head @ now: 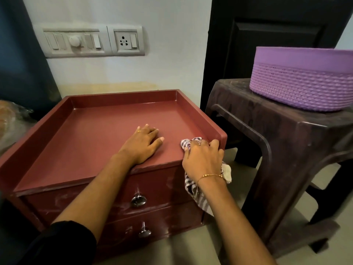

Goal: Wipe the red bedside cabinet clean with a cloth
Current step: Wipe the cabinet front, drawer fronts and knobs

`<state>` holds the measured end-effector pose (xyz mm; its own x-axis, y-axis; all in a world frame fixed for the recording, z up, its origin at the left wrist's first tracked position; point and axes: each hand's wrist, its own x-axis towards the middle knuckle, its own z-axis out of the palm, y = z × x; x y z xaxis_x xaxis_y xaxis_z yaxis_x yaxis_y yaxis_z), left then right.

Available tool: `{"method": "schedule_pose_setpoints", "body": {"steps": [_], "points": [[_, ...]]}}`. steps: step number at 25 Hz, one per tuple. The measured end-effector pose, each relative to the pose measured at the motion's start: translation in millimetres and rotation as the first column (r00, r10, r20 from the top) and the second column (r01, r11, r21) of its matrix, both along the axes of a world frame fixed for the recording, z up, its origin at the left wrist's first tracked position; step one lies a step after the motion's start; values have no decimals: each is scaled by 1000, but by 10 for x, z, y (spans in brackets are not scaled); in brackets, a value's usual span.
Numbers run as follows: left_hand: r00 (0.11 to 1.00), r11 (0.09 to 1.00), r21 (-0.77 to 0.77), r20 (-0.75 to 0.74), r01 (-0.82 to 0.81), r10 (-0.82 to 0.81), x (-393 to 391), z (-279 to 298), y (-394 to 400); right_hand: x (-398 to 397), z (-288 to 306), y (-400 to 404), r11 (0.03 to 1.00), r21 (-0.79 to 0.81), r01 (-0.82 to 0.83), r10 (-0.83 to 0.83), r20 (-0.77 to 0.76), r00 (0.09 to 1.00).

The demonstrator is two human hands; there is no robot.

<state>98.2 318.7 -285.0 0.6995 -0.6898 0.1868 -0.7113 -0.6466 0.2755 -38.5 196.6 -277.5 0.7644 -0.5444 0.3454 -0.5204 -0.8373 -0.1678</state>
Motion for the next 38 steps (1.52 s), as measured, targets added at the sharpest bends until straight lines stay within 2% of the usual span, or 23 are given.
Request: {"method": "schedule_pose_setpoints", "body": {"steps": [3, 5, 7, 9, 10, 12, 14, 17, 20, 25, 32, 36, 38], "points": [[988, 989, 139, 142, 42, -62, -77, 82, -23, 43, -82, -28, 999, 31, -12, 8, 120, 993], [970, 979, 185, 212, 82, -121, -186, 141, -105, 17, -287, -18, 999, -19, 26, -19, 311, 950], [960, 973, 167, 202, 159, -192, -373, 176, -271, -100, -621, 20, 1000, 1, -16, 12, 565, 825], [939, 951, 196, 200, 240, -279, -562, 165, -516, -263, -872, 2, 979, 112, -172, 26, 765, 644], [931, 941, 215, 200, 261, -304, -638, 155, -646, -333, -928, -55, 959, 174, -221, -24, 834, 551], [933, 944, 205, 201, 258, -298, -734, 159, -871, -416, -891, -209, 936, 266, -231, -161, 905, 393], [954, 967, 145, 186, 209, -234, -764, 145, -989, -400, -775, -356, 934, 274, -228, -194, 927, 319], [972, 976, 136, 142, 169, -189, -787, 42, -1027, -249, -628, -479, 936, 201, -288, -86, 927, 366], [978, 978, 93, 81, 185, -192, -762, 19, -1062, -138, -761, -491, 951, 151, -268, -44, 929, 366], [981, 977, 101, 19, 188, -191, -687, 15, -1112, -152, -1309, -417, 936, 226, -270, -114, 920, 375], [982, 978, 99, 29, 185, -189, -673, -18, -1127, -85, -1122, -472, 923, 279, -264, -177, 920, 350], [982, 978, 94, 11, 188, -190, -684, -20, -1120, -169, -1539, -403, 904, 330, -272, -199, 888, 415], [981, 977, 96, 10, 193, -195, -696, -15, -1115, -223, -1565, -391, 897, 351, -268, -211, 874, 438]]}}
